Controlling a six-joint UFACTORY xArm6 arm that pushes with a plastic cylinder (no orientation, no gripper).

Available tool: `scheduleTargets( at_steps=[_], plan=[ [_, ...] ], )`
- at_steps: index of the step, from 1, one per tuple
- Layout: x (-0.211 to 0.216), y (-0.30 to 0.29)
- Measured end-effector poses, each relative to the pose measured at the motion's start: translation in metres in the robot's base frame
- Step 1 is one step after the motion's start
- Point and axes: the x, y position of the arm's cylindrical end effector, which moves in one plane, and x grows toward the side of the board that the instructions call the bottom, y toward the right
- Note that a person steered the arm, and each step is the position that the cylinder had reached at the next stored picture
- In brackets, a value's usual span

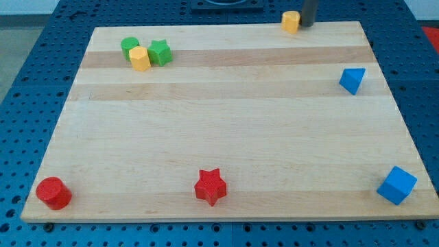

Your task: Push yellow heart to the top center

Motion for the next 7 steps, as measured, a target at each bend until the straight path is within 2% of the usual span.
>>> scheduleTargets(
  at_steps=[1, 4, 7],
  plan=[
    [0.000, -0.032],
    [0.000, -0.059],
    [0.000, -0.165]
  ],
)
